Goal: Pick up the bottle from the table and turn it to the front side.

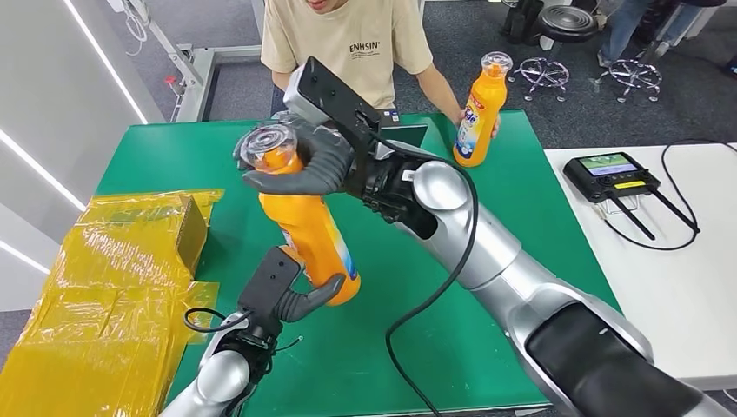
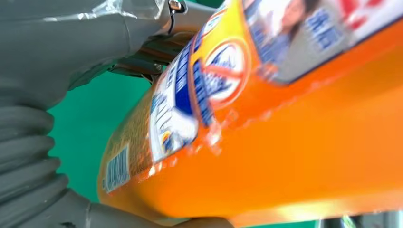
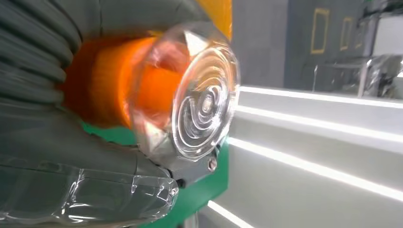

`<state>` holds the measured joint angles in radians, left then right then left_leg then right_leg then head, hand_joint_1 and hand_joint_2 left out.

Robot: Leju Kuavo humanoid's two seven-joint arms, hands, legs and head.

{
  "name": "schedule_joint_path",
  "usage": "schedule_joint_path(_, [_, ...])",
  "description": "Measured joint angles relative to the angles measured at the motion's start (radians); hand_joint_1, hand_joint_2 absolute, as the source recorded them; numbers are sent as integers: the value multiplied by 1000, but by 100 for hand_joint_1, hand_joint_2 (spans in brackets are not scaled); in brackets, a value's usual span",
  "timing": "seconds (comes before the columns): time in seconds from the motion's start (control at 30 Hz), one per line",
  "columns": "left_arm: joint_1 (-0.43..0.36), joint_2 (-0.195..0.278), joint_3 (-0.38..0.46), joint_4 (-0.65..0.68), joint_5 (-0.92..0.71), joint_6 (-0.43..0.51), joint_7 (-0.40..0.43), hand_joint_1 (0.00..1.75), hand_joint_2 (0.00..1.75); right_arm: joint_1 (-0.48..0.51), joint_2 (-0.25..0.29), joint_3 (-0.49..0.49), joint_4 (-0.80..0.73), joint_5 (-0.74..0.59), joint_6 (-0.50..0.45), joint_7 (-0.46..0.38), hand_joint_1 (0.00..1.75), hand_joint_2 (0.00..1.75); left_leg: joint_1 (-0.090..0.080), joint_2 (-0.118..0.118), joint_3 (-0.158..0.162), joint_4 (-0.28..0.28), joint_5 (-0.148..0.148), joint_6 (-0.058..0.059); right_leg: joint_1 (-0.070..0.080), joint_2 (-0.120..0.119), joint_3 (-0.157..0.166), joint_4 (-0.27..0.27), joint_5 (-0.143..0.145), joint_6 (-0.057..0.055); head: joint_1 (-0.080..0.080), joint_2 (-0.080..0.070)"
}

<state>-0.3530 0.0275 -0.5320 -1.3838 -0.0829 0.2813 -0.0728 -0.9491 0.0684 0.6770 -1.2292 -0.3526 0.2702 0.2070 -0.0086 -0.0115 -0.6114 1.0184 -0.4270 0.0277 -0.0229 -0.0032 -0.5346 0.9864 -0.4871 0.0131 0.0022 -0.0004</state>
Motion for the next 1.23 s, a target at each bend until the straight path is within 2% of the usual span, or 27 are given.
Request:
schedule_joint_path(0.17, [35,78,103,-34,-66,45,-15,175,175,59,-117,-80,-95,90,-23,-26,0,0,0,-1,0,0,0,0,0,-1,0,0,0,0,0,0])
schedule_joint_path(0.33, [140,161,278,-109,-151,87,-12,175,175,162,-295,-209,-207,85,-22,-102,0,0,0,-1,0,0,-1,0,0,-1,1,-2,0,0,0,0])
schedule_joint_path(0.43, [233,195,407,-169,-202,103,-3,175,175,269,-410,-305,-287,91,-30,-167,0,0,0,-2,-1,0,-2,1,0,-2,1,-3,-2,1,0,0])
schedule_joint_path(0.5, [289,206,490,-207,-221,104,5,175,175,360,-466,-373,-342,110,-32,-203,0,0,0,-2,-1,0,-4,1,0,-2,1,-3,-3,1,0,0])
schedule_joint_path(0.63, [369,215,625,-262,-224,101,25,175,175,546,-512,-490,-438,171,-41,-248,0,0,0,-1,-1,0,-5,1,0,-1,1,-4,-4,1,0,0])
schedule_joint_path(0.67, [380,217,651,-268,-224,99,31,168,175,587,-516,-513,-456,182,-45,-253,0,0,0,-1,-1,0,-6,1,0,-2,1,-4,-5,1,0,0])
schedule_joint_path(0.77, [395,225,702,-270,-235,93,55,39,175,680,-523,-563,-497,204,-60,-259,0,0,0,-2,-1,-1,-5,1,0,-3,1,-3,-5,1,0,0])
schedule_joint_path(0.8, [396,227,711,-268,-241,91,64,1,175,701,-523,-574,-506,209,-65,-258,0,0,0,-2,-1,-1,-5,1,0,-3,1,-3,-5,1,0,0])
schedule_joint_path(0.93, [392,228,730,-259,-272,88,92,0,175,756,-523,-599,-532,233,-76,-249,0,0,0,-1,0,-1,-5,1,0,-2,1,-3,-5,1,0,0])
schedule_joint_path(1.23, [416,204,748,-260,-291,82,94,0,175,815,-516,-605,-558,270,-91,-241,0,0,-1,-1,-1,-1,-5,1,0,-2,2,-3,-5,1,0,0])
